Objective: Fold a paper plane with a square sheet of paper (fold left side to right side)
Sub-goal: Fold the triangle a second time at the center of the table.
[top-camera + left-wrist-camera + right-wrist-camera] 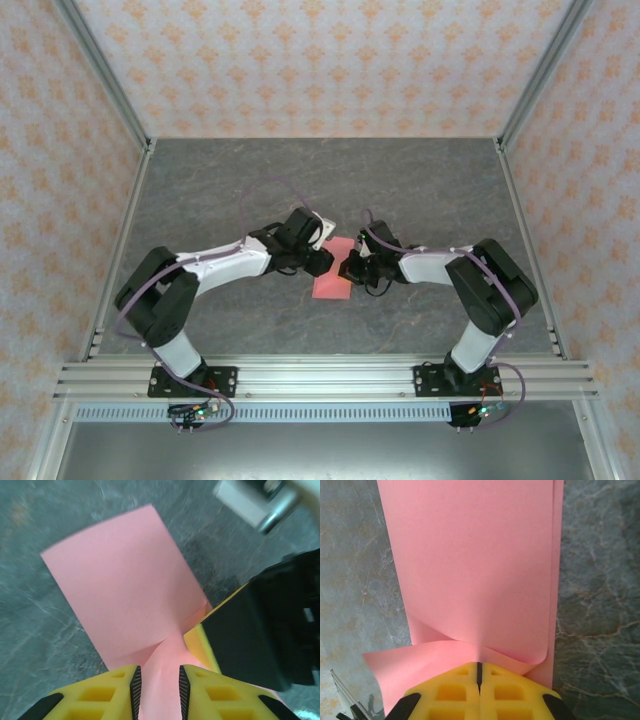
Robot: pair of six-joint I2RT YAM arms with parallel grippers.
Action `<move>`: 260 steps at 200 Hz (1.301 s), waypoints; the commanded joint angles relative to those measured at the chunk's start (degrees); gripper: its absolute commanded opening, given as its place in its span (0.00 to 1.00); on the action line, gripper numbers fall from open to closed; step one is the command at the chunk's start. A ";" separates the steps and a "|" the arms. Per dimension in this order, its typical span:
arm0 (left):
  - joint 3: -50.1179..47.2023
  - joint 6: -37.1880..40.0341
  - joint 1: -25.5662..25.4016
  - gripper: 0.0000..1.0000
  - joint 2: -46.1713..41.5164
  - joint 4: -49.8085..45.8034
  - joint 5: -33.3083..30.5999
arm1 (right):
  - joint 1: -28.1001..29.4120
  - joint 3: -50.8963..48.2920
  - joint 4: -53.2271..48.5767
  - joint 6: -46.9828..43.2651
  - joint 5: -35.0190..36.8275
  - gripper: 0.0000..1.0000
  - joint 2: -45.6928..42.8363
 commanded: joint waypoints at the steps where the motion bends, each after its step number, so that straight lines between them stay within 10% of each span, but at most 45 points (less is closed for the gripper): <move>1: -2.55 -1.77 0.29 0.29 -4.28 -1.74 -0.67 | 0.33 -0.69 -5.89 -1.24 5.75 0.05 2.50; 80: -12.78 -12.45 0.16 0.25 -9.24 11.06 20.60 | 0.88 -0.34 -5.89 -1.15 5.75 0.05 2.65; 260: -14.18 -14.79 0.26 0.18 1.58 11.75 14.88 | 1.42 0.98 -9.59 -2.48 7.23 0.05 2.91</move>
